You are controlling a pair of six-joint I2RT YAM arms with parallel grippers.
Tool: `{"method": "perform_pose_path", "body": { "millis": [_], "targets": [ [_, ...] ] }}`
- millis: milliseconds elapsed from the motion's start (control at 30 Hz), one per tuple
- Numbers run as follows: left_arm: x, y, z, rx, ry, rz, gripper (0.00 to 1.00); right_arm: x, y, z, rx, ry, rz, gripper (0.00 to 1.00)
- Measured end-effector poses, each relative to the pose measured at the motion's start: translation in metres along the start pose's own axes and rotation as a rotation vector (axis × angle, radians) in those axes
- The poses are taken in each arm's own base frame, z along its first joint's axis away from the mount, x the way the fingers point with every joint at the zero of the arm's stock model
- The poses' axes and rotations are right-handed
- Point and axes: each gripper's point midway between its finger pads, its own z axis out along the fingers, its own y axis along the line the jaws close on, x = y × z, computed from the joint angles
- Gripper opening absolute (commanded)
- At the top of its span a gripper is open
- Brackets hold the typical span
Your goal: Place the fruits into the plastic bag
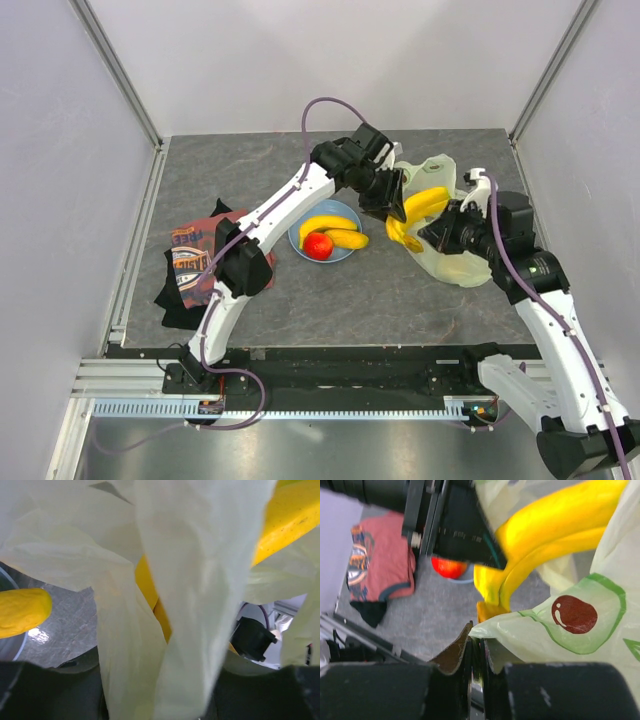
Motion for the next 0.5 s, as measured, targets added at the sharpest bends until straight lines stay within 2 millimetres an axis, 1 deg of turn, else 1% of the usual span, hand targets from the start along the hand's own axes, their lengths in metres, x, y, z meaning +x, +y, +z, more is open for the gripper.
{"method": "perform_pose_path", "body": {
  "millis": [133,367,500],
  "targets": [
    [0.002,0.011,0.004,0.014,0.029,-0.075,0.17,0.025,0.001,0.002,-0.018,0.085,-0.017,0.16],
    [-0.009,0.029,0.009,0.018,0.008,-0.182,0.17,0.038,0.003,-0.009,-0.037,0.116,-0.038,0.16],
    [-0.018,0.032,0.016,0.036,-0.022,-0.241,0.18,0.046,0.001,-0.014,-0.035,0.140,-0.061,0.16]
  ]
}}
